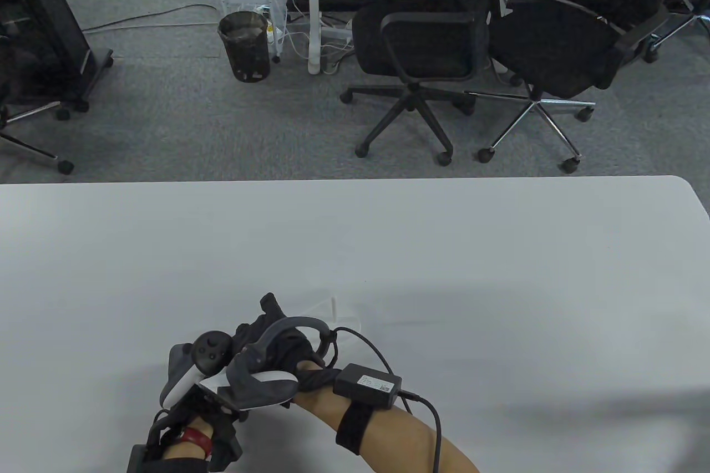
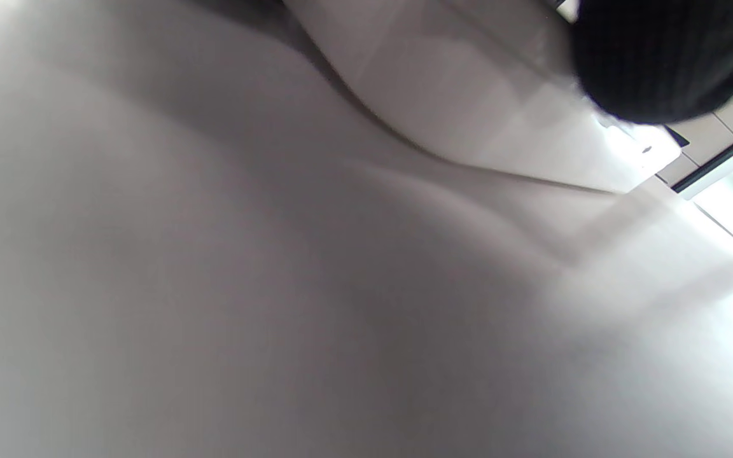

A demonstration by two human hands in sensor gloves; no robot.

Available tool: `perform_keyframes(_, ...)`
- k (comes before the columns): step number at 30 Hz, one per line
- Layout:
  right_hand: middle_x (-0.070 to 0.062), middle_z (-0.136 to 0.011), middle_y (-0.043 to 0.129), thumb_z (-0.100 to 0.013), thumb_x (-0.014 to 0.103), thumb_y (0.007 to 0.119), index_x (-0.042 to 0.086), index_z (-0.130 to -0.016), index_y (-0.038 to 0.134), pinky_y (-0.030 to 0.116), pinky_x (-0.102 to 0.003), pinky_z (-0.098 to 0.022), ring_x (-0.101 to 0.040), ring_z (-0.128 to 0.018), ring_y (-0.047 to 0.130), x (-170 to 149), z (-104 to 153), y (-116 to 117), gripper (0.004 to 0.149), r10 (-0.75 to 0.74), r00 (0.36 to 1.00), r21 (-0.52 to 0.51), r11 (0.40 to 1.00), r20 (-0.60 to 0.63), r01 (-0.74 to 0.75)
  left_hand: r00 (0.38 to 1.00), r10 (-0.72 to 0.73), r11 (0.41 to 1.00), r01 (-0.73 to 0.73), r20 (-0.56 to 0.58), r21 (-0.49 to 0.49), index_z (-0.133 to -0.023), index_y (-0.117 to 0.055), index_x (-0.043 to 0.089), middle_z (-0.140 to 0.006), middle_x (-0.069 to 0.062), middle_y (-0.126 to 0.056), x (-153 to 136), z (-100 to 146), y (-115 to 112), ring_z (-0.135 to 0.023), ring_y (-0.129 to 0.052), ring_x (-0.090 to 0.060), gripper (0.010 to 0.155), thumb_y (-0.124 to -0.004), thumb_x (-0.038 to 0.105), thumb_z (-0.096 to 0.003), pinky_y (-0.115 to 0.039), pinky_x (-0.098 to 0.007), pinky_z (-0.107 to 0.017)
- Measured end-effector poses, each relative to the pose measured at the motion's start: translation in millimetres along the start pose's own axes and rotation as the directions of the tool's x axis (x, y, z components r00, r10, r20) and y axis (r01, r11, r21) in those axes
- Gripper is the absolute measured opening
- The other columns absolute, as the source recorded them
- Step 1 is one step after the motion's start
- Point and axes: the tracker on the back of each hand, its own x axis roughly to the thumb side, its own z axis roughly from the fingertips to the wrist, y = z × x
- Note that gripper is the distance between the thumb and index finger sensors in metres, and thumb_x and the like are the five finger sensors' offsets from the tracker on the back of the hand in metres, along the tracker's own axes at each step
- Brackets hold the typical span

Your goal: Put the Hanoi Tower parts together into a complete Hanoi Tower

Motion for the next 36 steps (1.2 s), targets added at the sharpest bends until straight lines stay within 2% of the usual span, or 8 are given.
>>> perform_keyframes(10, -0.004, -0.034, 0.095, -0.030, 0.045, 0.077, 0.012, -0.058, 0.087, 0.068, -0.054, -0.065, -0.025, -0.030, 0.100, -2.0, -2.4, 24.6, 0.044, -0.173, 0.983, -0.003, 0.985, -0.064, 0.174, 1.000, 0.022, 1.000, -0.022, 0.004, 0.000, -0.105, -0.002, 0.019, -0.116, -0.010, -0.022, -0.4, 0.4, 0.0, -0.104, -0.028, -0.040, 0.116, -0.084, 0.063, -0.0364, -0.026, -0.056, -0.076)
perform_keyframes(13, -0.008, -0.059, 0.093, -0.031, 0.047, 0.071, 0.009, -0.076, 0.076, 0.054, -0.058, -0.070, -0.033, -0.056, 0.097, -8.7, 0.9, 30.2, 0.059, -0.310, 0.946, 0.081, 0.945, -0.094, 0.317, 1.000, 0.011, 1.000, -0.010, 0.005, -0.007, -0.105, -0.002, 0.018, -0.116, -0.012, -0.022, 1.8, 0.2, 1.2, -0.104, -0.028, -0.041, 0.116, -0.084, 0.062, -0.0366, -0.027, -0.057, -0.076)
perform_keyframes(16, -0.016, -0.096, 0.068, -0.031, 0.053, 0.065, 0.010, -0.098, 0.045, 0.037, -0.060, -0.073, -0.045, -0.090, 0.070, -22.8, 15.8, 21.4, 0.082, -0.384, 0.917, 0.122, 0.910, -0.111, 0.396, 1.000, -0.025, 0.999, 0.025, 0.010, -0.031, -0.104, 0.000, 0.016, -0.116, -0.014, -0.019, 5.6, 0.0, 3.5, -0.104, -0.029, -0.044, 0.117, -0.083, 0.063, -0.0372, -0.029, -0.059, -0.076)
perform_keyframes(19, -0.017, -0.102, 0.059, -0.032, 0.054, 0.065, 0.012, -0.100, 0.040, 0.036, -0.061, -0.073, -0.047, -0.095, 0.062, -53.1, 42.7, -1.5, 0.084, -0.396, 0.911, 0.019, 0.916, -0.114, 0.401, 1.000, -0.026, 0.999, 0.026, 0.013, -0.031, -0.104, 0.002, 0.015, -0.115, -0.016, -0.016, 8.7, 0.9, 7.6, -0.106, -0.030, -0.047, 0.118, -0.083, 0.063, -0.0375, -0.031, -0.063, -0.075)
perform_keyframes(22, -0.018, -0.103, 0.060, -0.033, 0.054, 0.067, 0.013, -0.100, 0.044, 0.036, -0.062, -0.073, -0.048, -0.096, 0.059, -89.9, 73.9, -14.1, 0.081, -0.395, 0.897, 0.041, 0.911, -0.200, 0.410, 0.999, -0.037, 0.999, 0.036, 0.040, 0.006, -0.103, 0.003, 0.015, -0.115, -0.015, -0.014, 21.0, 8.6, 17.6, -0.107, -0.027, -0.047, 0.118, -0.083, 0.062, -0.0376, -0.030, -0.063, -0.075)
perform_keyframes(28, -0.019, -0.106, 0.055, -0.035, 0.053, 0.066, 0.013, -0.101, 0.042, 0.039, -0.065, -0.072, -0.051, -0.098, 0.053, -154.3, 159.4, -4.0, 0.080, -0.405, 0.822, 0.070, 0.881, -0.401, 0.469, 0.993, -0.100, 0.979, 0.088, 0.058, 0.183, -0.105, 0.000, 0.016, -0.115, -0.015, -0.014, 45.3, 40.2, 44.9, -0.107, -0.023, -0.048, 0.115, -0.081, 0.062, -0.0387, -0.028, -0.064, -0.075)
perform_keyframes(32, -0.021, -0.108, 0.048, -0.035, 0.053, 0.067, 0.014, -0.102, 0.039, 0.037, -0.066, -0.072, -0.054, -0.100, 0.044, -179.4, 215.3, 3.2, 0.082, -0.429, 0.735, 0.044, 0.849, -0.525, 0.526, 0.956, -0.289, 0.917, 0.289, -0.039, 0.274, -0.108, -0.006, 0.017, -0.116, -0.016, -0.012, 65.0, 69.0, 54.7, -0.108, -0.017, -0.048, 0.107, -0.075, 0.064, -0.0413, -0.024, -0.065, -0.075)
perform_keyframes(36, -0.021, -0.111, 0.042, -0.035, 0.054, 0.067, 0.014, -0.102, 0.037, 0.034, -0.067, -0.072, -0.055, -0.101, 0.031, -193.7, 258.4, -0.5, 0.084, -0.377, 0.711, 0.025, 0.875, -0.593, 0.484, 0.927, -0.367, 0.854, 0.370, -0.080, 0.367, -0.111, -0.013, 0.019, -0.117, -0.015, -0.013, 85.0, 87.6, 60.7, -0.108, -0.017, -0.048, 0.103, -0.074, 0.064, -0.0418, -0.023, -0.065, -0.075)
